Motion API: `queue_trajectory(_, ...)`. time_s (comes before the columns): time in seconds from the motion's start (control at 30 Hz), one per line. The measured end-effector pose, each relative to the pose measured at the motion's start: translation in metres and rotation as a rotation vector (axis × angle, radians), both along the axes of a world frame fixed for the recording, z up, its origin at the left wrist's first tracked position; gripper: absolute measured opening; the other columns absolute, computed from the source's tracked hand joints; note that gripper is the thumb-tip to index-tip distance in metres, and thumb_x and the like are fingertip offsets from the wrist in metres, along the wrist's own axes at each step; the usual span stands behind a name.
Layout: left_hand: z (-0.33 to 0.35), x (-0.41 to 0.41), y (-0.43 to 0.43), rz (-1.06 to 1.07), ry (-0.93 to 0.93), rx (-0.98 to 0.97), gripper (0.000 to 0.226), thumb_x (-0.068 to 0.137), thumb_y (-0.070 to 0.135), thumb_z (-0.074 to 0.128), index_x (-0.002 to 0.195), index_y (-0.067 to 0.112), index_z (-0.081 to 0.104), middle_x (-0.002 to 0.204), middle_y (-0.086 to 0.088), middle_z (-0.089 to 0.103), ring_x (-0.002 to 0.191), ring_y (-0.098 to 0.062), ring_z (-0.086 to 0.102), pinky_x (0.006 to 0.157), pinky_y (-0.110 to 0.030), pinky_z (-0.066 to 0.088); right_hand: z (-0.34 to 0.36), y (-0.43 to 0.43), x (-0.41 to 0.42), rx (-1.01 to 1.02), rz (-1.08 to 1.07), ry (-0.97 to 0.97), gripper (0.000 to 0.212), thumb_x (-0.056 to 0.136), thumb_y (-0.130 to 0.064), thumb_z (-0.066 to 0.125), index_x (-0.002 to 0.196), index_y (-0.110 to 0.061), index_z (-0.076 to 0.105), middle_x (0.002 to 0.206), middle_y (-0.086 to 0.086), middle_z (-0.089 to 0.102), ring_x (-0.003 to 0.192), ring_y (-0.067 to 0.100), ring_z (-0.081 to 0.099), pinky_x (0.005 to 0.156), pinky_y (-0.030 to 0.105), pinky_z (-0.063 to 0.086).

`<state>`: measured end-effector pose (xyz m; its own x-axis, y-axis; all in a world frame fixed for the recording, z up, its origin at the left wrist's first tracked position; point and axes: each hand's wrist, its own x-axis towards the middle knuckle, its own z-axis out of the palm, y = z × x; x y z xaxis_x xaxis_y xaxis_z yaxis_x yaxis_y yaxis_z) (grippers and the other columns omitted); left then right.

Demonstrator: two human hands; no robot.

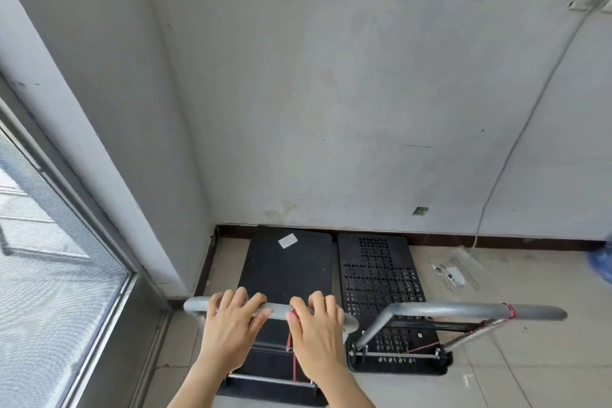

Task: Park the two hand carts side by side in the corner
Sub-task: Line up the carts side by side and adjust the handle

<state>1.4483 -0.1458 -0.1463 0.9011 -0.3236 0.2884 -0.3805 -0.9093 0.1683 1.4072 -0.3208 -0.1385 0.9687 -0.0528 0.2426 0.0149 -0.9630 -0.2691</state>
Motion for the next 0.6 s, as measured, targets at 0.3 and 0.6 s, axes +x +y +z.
queue_trajectory(0.3, -0.002, -0.003, -0.051, 0.063, 0.007, -0.029, 0.029, 0.092, 0.047, 0.033, 0.089, 0.031, 0.057, 0.075, 0.009, 0.043, 0.069, -0.018, 0.045, 0.079, -0.035, 0.029, 0.002, -0.053, 0.013, -0.01, 0.057, 0.058, 0.018, 0.094, -0.04, 0.037, 0.101, -0.033, 0.052, 0.09, -0.007, 0.044, 0.084, 0.016, 0.037, 0.075, 0.03, 0.033)
queue_trajectory(0.6, -0.005, -0.005, -0.047, 0.061, -0.019, -0.026, 0.041, 0.095, 0.05, 0.024, 0.09, 0.03, 0.059, 0.075, 0.008, 0.044, 0.069, -0.019, 0.045, 0.079, -0.036, 0.03, 0.011, -0.052, 0.006, 0.016, 0.116, 0.113, 0.024, 0.096, -0.04, 0.03, 0.109, -0.033, 0.048, 0.096, -0.005, 0.043, 0.089, 0.017, 0.036, 0.083, 0.033, 0.034)
